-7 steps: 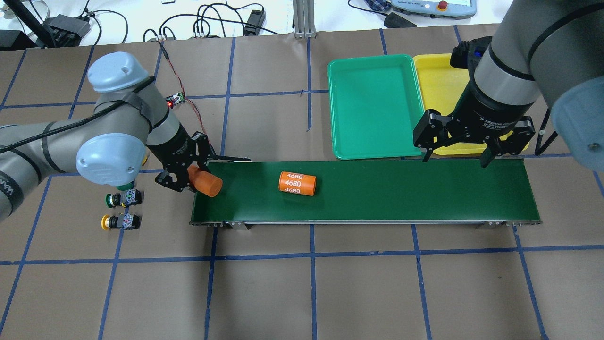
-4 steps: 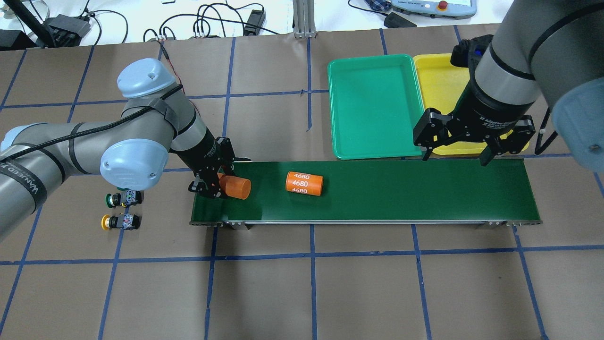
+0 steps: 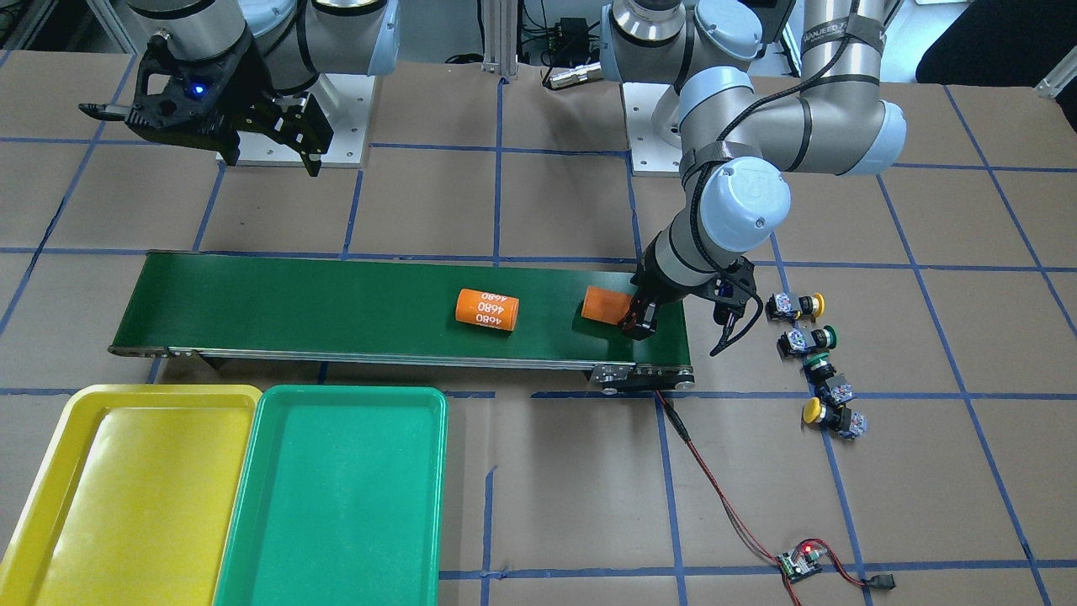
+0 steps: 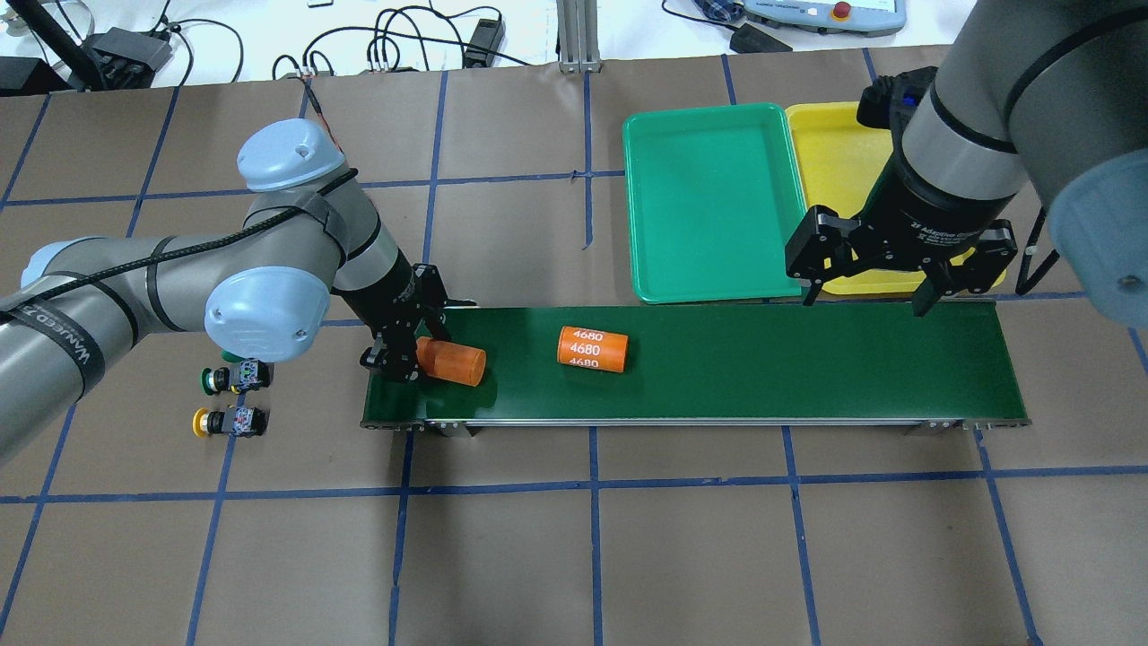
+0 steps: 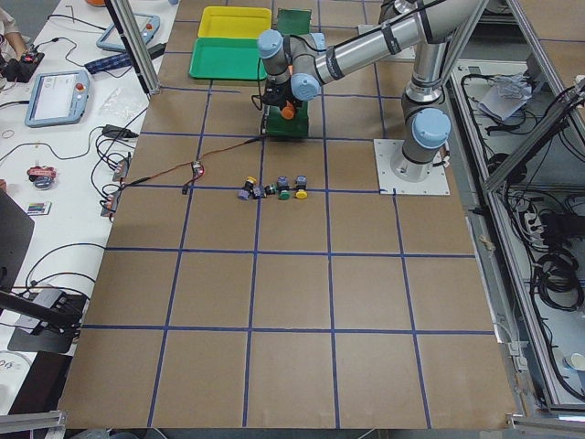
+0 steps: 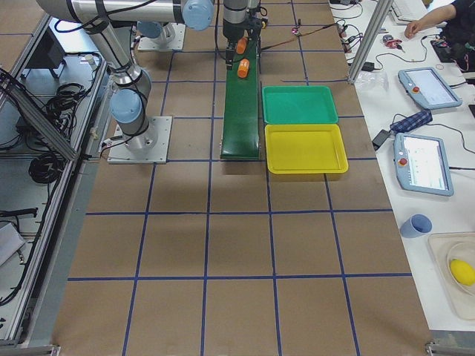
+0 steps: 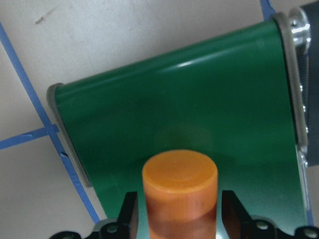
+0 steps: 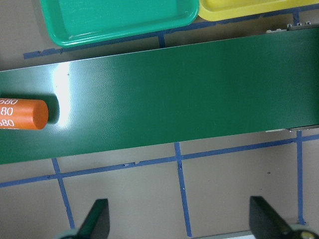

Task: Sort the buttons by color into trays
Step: 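Carry the plain orange cylinder onto the conveyor belt and release it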

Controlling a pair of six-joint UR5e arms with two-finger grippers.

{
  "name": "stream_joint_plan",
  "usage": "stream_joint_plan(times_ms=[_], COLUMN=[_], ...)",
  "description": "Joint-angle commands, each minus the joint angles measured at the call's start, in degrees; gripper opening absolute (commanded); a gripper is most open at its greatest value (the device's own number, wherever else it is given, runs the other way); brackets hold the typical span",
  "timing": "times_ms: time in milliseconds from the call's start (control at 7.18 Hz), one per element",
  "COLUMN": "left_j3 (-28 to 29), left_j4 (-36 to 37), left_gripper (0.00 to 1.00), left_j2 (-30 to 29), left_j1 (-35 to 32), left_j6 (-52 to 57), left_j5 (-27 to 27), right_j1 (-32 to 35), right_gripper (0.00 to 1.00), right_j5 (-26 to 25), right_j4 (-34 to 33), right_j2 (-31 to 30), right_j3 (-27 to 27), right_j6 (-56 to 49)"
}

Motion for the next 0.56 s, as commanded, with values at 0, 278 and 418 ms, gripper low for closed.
stream_joint_plan(times_ms=[0, 278, 418], left_j3=[3.5, 5.1, 5.5], left_j4=[-2.2, -6.4, -6.3], left_gripper=[1.00, 1.00, 1.00], left_j2=[2.0, 3.3, 3.4], left_j1=[1.4, 9.9, 16.6], left_j6=[13.1, 30.5, 40.0], left_j5=[6.1, 6.7, 6.4], right_j1=[0.0, 0.0, 0.0], right_gripper=[1.00, 1.00, 1.00], right_j5=[-0.1, -0.1, -0.1], right_j4=[0.2, 0.2, 0.4], right_j2=[0.0, 0.0, 0.0], right_j3=[0.0, 0.1, 0.1], right_j6=[0.2, 0.1, 0.1])
